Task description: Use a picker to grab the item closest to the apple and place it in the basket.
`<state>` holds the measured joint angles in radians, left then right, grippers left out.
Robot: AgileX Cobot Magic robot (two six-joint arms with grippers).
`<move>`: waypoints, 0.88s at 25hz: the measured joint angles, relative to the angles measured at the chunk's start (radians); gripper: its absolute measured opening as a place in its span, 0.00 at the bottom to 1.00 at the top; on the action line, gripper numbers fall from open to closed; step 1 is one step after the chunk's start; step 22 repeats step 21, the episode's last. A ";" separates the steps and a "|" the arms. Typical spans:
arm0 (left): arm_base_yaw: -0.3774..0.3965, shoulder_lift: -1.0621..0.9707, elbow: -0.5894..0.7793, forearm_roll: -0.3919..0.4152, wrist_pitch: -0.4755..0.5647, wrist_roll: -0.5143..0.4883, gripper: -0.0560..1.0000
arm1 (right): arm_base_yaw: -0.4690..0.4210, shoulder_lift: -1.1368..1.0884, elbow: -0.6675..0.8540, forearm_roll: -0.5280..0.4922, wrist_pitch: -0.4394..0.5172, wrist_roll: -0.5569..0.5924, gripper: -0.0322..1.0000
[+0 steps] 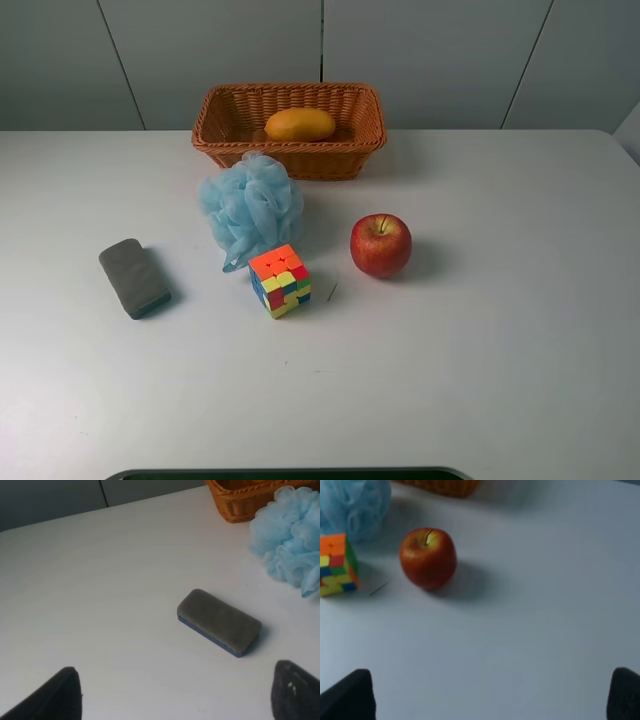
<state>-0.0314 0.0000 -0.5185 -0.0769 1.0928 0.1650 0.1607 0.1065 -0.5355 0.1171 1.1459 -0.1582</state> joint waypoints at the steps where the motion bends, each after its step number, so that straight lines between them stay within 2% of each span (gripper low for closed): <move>1: 0.000 0.000 0.000 0.000 0.000 0.000 0.74 | -0.029 -0.045 0.007 0.000 -0.013 0.000 0.71; 4: 0.000 0.000 0.000 0.000 0.000 0.000 0.74 | -0.104 -0.103 0.021 -0.018 -0.040 0.020 0.71; 7: 0.000 0.000 0.000 0.000 0.000 0.000 0.74 | -0.140 -0.105 0.022 -0.042 -0.047 0.050 0.71; 22: 0.000 0.000 0.000 0.000 0.000 0.000 0.74 | -0.148 -0.107 0.022 -0.054 -0.049 0.068 0.71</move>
